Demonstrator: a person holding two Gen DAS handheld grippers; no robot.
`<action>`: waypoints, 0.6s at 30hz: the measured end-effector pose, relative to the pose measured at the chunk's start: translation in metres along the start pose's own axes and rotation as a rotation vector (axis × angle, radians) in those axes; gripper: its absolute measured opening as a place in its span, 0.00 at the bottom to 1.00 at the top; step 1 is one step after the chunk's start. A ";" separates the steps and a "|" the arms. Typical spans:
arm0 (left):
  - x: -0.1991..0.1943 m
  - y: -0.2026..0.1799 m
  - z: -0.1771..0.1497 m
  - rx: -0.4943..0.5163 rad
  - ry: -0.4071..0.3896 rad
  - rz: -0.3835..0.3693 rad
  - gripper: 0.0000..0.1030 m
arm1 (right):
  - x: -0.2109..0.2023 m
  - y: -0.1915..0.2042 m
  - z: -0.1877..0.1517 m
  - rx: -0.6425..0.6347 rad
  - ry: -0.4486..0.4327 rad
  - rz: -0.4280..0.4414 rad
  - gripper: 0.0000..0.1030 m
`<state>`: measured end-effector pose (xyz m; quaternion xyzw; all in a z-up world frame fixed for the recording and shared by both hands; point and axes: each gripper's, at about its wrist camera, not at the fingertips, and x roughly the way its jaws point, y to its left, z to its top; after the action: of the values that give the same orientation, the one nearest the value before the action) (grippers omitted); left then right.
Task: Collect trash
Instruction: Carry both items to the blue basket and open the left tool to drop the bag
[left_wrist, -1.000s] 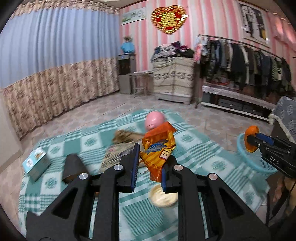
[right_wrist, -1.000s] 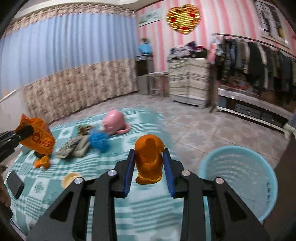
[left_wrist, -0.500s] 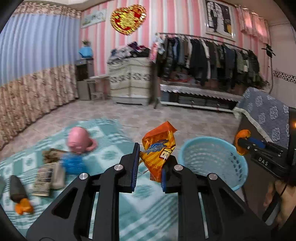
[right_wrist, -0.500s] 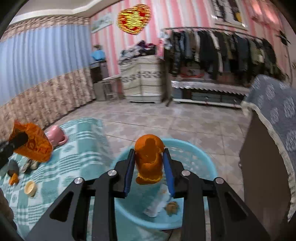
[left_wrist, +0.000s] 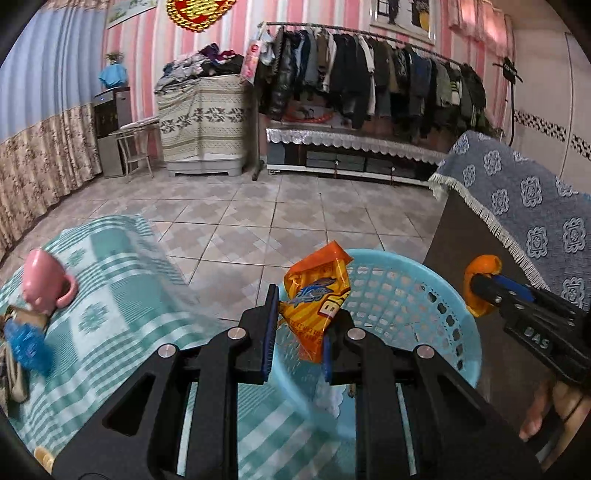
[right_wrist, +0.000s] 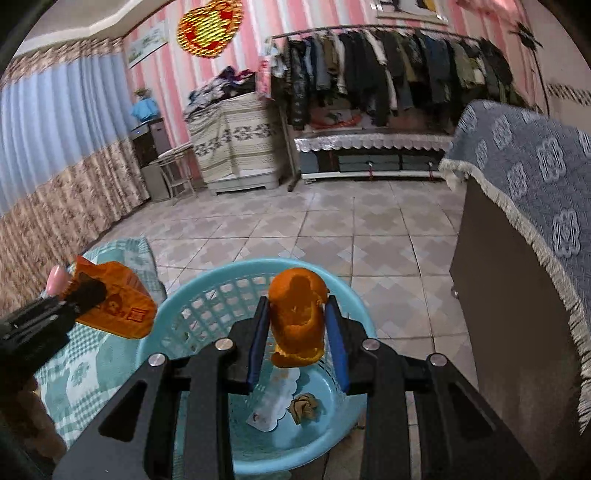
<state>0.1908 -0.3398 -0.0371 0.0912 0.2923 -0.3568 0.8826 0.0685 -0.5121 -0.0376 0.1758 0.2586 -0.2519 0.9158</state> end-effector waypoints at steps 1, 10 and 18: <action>0.004 -0.002 0.000 0.003 0.008 -0.010 0.17 | 0.001 -0.004 0.001 0.013 -0.001 -0.005 0.30; 0.047 -0.034 0.006 0.079 0.057 -0.014 0.33 | 0.019 -0.011 -0.001 0.040 0.027 -0.012 0.30; 0.038 -0.007 0.010 0.032 0.028 0.099 0.76 | 0.019 -0.009 -0.004 0.037 0.030 -0.010 0.30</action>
<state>0.2121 -0.3702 -0.0509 0.1248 0.2942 -0.3161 0.8933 0.0758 -0.5250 -0.0536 0.1952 0.2684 -0.2589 0.9071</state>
